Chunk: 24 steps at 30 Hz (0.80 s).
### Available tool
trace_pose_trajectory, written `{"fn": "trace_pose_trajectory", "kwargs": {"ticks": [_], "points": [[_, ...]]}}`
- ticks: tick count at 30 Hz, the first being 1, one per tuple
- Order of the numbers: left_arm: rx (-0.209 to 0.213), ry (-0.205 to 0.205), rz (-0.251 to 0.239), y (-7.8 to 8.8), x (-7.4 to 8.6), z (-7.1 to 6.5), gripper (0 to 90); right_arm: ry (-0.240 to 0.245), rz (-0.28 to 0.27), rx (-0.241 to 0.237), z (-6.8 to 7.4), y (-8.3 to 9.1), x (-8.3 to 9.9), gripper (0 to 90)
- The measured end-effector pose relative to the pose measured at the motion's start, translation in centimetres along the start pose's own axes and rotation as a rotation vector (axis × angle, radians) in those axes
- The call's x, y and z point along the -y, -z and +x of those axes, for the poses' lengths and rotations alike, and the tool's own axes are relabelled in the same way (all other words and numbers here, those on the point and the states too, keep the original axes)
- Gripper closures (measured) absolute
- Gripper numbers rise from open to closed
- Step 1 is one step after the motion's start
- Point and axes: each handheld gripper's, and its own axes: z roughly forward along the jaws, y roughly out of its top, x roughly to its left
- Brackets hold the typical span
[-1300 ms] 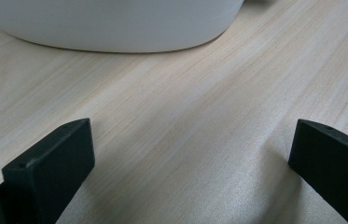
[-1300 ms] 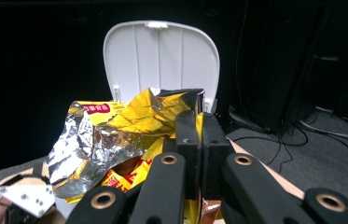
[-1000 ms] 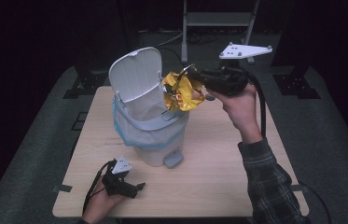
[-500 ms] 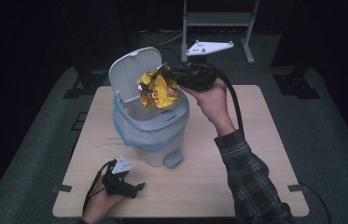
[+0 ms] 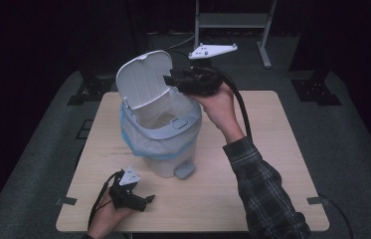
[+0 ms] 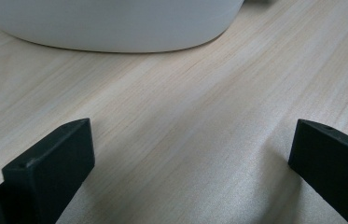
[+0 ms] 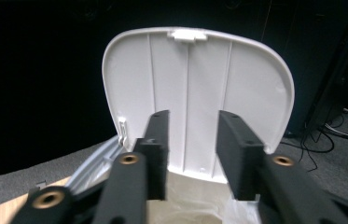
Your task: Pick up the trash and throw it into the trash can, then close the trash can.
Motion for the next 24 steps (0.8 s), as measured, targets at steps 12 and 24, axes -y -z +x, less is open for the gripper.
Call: {"fn": "trace_pose_trajectory", "kwargs": {"ticks": [12,24], "points": [[-0.001,0.001,-0.003,0.0,0.0,0.0,0.0,0.018,-0.031,-0.002,1.3,-1.3,-3.8,64.8],[0.000,0.001,-0.003,0.0,0.0,0.0,0.0,0.013,-0.053,0.002,1.9,-3.1,-6.9,64.9]]}}
